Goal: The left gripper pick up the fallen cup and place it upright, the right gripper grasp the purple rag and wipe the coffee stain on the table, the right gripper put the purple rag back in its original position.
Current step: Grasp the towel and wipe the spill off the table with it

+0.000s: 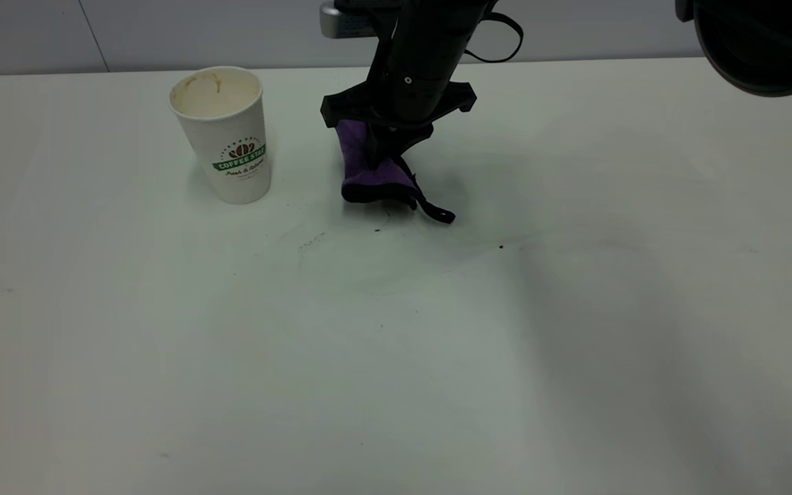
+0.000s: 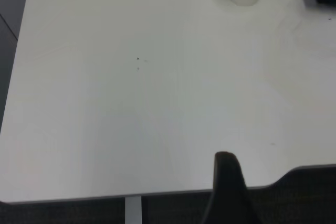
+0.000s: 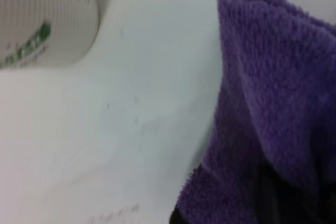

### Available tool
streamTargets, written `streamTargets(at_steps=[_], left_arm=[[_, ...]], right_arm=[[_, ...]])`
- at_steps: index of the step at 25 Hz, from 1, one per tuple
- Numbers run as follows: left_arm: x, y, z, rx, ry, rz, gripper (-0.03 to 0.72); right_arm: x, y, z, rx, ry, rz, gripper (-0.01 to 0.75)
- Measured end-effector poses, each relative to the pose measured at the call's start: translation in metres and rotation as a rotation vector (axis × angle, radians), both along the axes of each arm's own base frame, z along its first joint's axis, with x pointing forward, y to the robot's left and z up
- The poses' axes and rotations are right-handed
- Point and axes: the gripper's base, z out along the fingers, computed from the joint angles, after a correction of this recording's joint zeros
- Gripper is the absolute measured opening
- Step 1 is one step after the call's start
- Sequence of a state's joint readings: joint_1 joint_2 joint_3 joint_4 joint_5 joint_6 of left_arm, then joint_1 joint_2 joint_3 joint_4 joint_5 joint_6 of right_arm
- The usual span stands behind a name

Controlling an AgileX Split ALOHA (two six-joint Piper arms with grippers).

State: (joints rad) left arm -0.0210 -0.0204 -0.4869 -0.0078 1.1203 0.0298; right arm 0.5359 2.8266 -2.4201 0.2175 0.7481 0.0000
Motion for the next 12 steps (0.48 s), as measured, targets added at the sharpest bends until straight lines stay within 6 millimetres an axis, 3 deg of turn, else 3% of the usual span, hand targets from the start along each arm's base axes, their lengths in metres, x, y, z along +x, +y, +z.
streamTargets(at_steps=[6, 12], left_arm=[[0.000, 0.000, 0.000, 0.000, 0.000, 0.000, 0.539], [0.000, 0.000, 0.000, 0.000, 0.000, 0.000, 0.539]], right_arm=[[0.007, 0.000, -0.018, 0.051, -0.070, -0.039, 0.086], [-0.006, 0.013, -0.036, 0.094, 0.021, -0.047, 0.086]])
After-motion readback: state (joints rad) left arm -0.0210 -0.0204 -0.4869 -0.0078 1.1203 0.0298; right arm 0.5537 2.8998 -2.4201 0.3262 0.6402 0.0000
